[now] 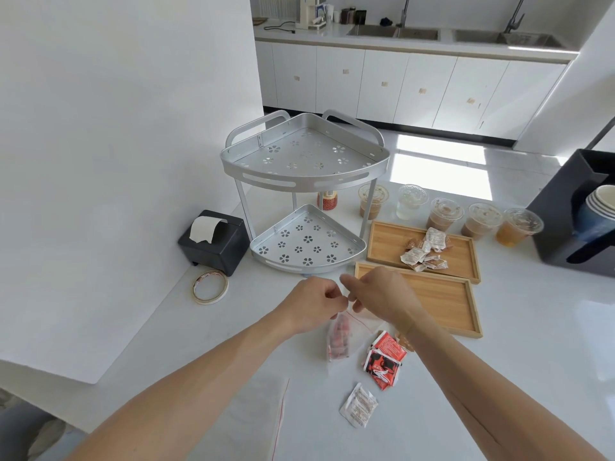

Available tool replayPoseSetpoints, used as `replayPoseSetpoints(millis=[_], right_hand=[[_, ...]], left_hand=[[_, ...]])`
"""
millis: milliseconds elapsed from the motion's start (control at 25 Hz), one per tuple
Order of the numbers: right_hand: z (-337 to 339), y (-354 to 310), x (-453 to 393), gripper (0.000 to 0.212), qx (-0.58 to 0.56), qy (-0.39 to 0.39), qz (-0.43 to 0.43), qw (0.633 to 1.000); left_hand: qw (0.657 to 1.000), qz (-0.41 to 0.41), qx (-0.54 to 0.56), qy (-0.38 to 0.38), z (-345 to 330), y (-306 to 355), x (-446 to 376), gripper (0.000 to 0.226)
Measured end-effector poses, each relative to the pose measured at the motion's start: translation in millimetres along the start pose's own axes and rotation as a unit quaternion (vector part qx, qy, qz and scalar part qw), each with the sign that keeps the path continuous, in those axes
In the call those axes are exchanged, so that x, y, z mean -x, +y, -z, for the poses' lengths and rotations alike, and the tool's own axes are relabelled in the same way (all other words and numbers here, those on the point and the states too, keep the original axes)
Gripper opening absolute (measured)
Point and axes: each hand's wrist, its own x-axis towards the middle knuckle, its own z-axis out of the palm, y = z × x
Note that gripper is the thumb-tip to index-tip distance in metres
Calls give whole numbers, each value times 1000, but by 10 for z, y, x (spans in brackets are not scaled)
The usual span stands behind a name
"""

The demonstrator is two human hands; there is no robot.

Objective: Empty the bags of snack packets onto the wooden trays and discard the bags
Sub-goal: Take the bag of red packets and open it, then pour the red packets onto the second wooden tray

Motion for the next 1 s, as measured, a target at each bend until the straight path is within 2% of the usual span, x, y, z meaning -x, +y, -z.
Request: replayPoseSetpoints(millis=[160, 240, 400, 520, 600, 680, 760, 880, 1000], right_hand=[[-50, 51, -40, 23, -37, 0, -2, 999], [-51, 50, 10, 19, -16, 8, 20, 1000], [87, 73, 172, 17, 120, 41, 118, 985], [291, 100, 248, 15, 136, 52, 165, 976], [433, 128, 254, 13, 120, 58, 178, 975], [543, 172, 241, 12, 99, 68, 180, 976], [614, 232, 227, 12, 80, 77, 183, 977], [696, 343, 190, 12, 62, 87, 191, 976], [794, 508, 102, 12, 49, 107, 176, 977]], left_hand=[[998, -30, 46, -30, -38, -43, 41, 28], [996, -24, 71, -47, -25, -132, 50, 22], [994, 77, 61, -41, 47, -513, -27, 10], [990, 137, 7, -41, 76, -755, -104, 34], [987, 132, 47, -75, 51, -811, -155, 55], [983, 116, 89, -112, -21, -829, -204, 60], [982, 95, 108, -125, -156, -829, -251, 46], [988, 74, 120, -70, -340, -797, -321, 13], [990, 55, 128, -29, -359, -707, -398, 6]])
